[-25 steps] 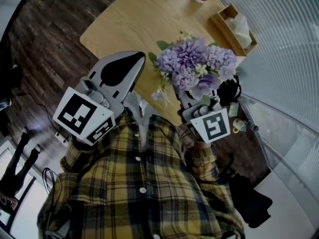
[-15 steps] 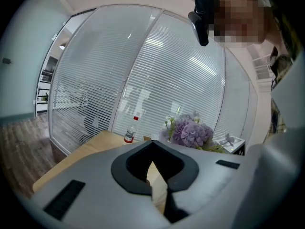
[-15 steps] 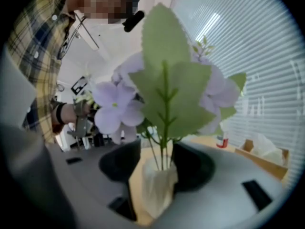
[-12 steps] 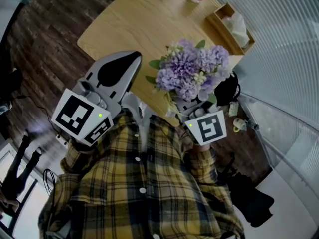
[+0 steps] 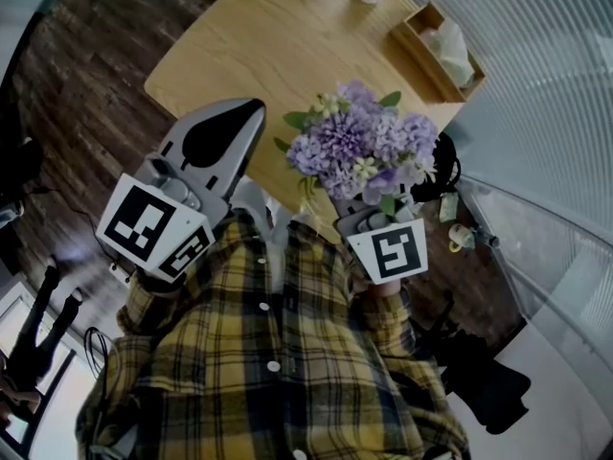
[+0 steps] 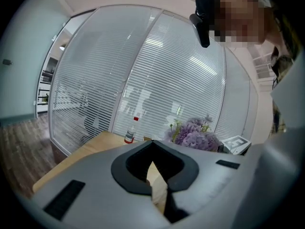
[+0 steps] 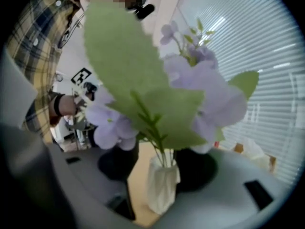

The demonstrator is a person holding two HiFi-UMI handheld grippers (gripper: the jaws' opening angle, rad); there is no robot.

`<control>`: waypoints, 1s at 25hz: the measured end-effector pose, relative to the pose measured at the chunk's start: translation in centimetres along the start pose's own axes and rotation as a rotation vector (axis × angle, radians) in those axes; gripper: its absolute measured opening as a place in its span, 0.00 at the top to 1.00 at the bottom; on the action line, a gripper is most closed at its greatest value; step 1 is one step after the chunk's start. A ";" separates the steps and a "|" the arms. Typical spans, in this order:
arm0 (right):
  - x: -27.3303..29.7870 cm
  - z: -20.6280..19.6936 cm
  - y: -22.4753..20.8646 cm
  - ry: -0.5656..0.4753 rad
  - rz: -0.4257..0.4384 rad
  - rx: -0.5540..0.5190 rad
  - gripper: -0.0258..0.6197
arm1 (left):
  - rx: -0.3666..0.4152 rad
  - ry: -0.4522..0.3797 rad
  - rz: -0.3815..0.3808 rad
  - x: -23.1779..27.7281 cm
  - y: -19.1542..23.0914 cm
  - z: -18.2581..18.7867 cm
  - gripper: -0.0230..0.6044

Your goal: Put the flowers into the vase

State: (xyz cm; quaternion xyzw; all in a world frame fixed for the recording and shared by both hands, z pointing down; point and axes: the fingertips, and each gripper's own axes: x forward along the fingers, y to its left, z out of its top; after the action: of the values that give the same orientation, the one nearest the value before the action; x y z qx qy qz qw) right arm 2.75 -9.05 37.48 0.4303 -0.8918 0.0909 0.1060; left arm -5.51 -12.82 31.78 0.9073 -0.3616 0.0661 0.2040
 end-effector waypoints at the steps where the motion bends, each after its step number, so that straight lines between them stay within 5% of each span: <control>1: -0.1 0.0 0.0 0.005 -0.009 -0.009 0.62 | 0.001 0.000 -0.001 -0.1 -0.1 0.0 0.95; 25: -2.4 -0.7 -1.2 0.129 -0.127 -0.027 0.61 | 0.012 -0.007 -0.016 -0.3 -1.3 0.1 0.95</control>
State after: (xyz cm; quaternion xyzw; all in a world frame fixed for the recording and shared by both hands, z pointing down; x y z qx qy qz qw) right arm 5.23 -7.79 37.58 0.4775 -0.8554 0.0995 0.1744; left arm -4.82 -11.84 31.17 0.9115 -0.3549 0.0634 0.1979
